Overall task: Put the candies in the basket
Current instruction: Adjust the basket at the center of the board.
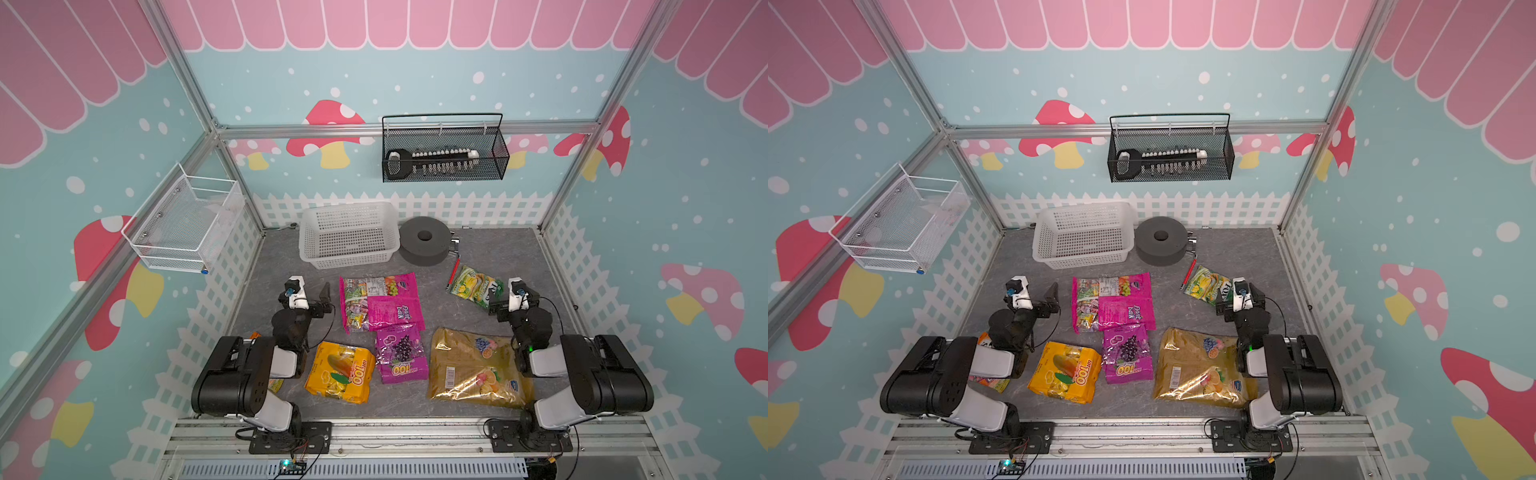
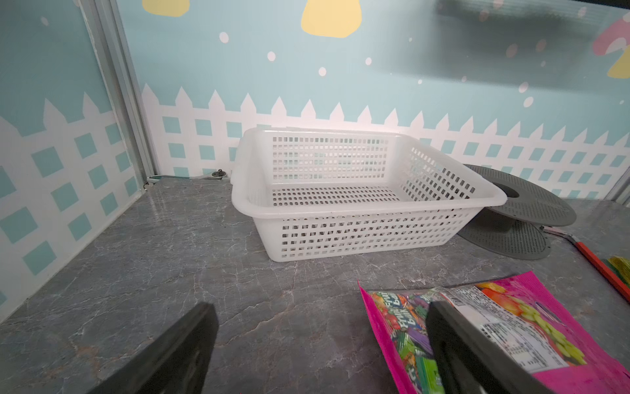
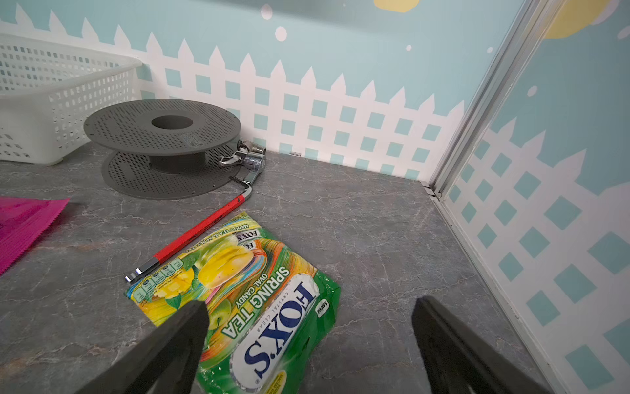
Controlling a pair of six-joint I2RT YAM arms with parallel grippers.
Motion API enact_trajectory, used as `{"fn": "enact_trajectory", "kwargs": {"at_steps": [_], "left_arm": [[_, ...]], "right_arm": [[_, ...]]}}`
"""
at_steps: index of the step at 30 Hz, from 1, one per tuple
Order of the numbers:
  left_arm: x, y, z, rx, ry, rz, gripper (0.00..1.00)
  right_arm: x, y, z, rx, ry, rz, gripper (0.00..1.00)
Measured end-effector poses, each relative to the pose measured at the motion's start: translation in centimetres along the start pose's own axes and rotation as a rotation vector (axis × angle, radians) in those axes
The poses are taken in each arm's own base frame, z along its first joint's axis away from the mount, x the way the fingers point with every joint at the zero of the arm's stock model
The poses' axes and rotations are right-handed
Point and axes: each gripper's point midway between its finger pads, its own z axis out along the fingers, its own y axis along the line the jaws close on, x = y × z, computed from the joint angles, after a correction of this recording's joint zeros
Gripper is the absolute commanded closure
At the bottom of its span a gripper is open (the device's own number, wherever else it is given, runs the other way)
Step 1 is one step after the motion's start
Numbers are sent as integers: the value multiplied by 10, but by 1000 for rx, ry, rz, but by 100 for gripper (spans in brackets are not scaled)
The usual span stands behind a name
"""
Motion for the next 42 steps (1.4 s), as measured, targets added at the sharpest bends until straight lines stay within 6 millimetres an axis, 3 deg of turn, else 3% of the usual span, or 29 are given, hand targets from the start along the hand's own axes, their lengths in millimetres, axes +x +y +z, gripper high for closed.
{"fn": "enact_trajectory", "kwargs": {"at_steps": [27,31,33,37,42], "left_arm": [[0,-3,0,-2,0,2,1],[-7,-13,-1,-2,10,17,1],[-26,-22,0,5,-18,29,1],[-74,-38,-3,21,-109,-2,1],[-112,-33,3,-24,-130,-163,1]], "right_arm": [[-1,0,0,1,-5,0,1],[-7,1,-14,-3,-33,0,1],[-22,2,-20,-13,-66,-6,1],[-84,-1,-22,-43,-184,-9,1],[-152,-21,-12,-7,-229,142,1]]}}
